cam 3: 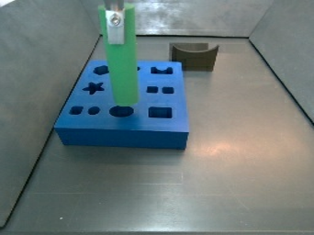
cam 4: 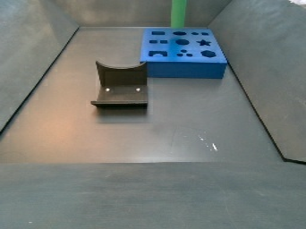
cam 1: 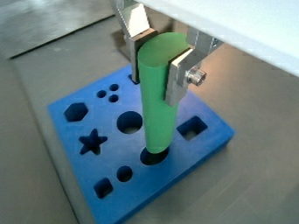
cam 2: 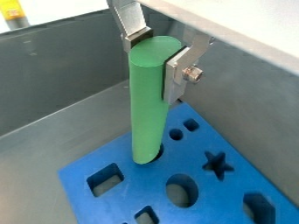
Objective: Insert the oval object.
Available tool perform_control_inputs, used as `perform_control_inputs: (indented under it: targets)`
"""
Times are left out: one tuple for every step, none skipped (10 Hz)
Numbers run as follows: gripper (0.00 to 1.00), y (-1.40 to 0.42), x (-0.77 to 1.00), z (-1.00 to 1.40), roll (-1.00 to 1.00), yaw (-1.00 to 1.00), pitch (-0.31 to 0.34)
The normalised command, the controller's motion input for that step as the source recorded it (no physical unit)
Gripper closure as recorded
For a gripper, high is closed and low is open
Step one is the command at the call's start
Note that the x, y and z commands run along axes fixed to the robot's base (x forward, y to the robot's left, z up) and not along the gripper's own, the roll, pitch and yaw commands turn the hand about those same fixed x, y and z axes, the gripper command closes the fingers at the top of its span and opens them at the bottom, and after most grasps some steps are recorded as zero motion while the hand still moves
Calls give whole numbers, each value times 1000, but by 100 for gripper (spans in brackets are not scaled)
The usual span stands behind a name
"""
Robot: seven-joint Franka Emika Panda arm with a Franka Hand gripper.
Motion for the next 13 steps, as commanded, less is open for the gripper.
perform_control_inputs:
  targets:
    - [100, -31, 0, -117, -4, -940, 44]
    - [100, -9, -89, -183, -46, -363, 13]
    - [100, 0, -49, -123, 0, -89, 0]
    - [100, 0, 0, -49, 0, -60, 34]
    - [100, 0, -26, -134, 0, -166, 41]
    - [100, -29, 0, -117, -103, -317, 36]
    - [100, -40, 0, -86, -114, -389, 34]
    - [100, -3, 0, -131, -77, -397, 50]
    - [100, 0, 0, -146, -71, -371, 56]
    - [100, 0, 0, -174, -67, -349, 51]
    - [100, 0, 0, -200, -63, -329, 51]
    - [100, 0, 20, -203, -80, -309, 44]
    - [100, 0, 69, -209, -76, -274, 43]
